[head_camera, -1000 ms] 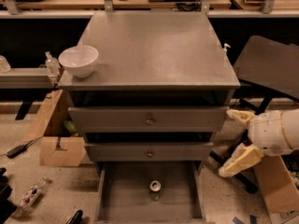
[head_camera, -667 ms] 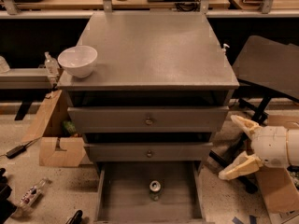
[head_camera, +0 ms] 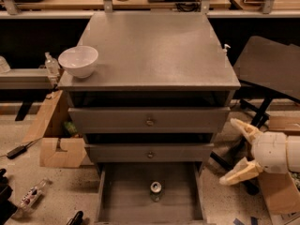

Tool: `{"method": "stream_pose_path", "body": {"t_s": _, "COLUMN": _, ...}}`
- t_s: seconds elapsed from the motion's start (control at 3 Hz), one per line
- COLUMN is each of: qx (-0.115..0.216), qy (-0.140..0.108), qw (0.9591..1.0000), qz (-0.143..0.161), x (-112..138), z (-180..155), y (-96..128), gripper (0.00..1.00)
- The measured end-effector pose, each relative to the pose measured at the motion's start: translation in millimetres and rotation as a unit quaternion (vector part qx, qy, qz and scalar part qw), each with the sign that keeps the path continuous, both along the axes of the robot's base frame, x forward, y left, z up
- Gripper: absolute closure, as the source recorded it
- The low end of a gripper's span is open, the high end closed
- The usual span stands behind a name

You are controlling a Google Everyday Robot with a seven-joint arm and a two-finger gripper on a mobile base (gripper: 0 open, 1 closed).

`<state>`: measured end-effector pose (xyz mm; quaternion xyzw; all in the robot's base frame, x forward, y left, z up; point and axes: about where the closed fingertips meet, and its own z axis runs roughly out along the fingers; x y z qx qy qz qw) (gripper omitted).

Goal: Pick green can from bottom drawer and place on counter

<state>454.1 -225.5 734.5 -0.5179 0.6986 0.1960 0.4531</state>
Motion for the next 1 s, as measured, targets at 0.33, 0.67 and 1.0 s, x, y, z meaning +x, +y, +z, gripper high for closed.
{"method": "stream_pose_path", "body": {"t_s": 0.33, "qx": 0.032, "qy": 0.018, "qw": 0.9993, "qz": 0.005, "x": 3.8, "z": -63.2, "y": 13.1, "gripper": 0.00}}
{"method": "stream_pose_path", "body": {"t_s": 0.67, "qx": 0.043, "qy": 0.022, "qw": 0.9988, "qz": 0.014, "x": 14.3, "z": -154.8, "y": 21.9, "gripper": 0.00}}
{"method": "stream_pose_path", "body": {"t_s": 1.0, "qx": 0.040, "qy": 0.028, "qw": 0.9986, "qz": 0.020, "x": 28.4, "z": -253.3, "y": 29.6, "gripper": 0.00}}
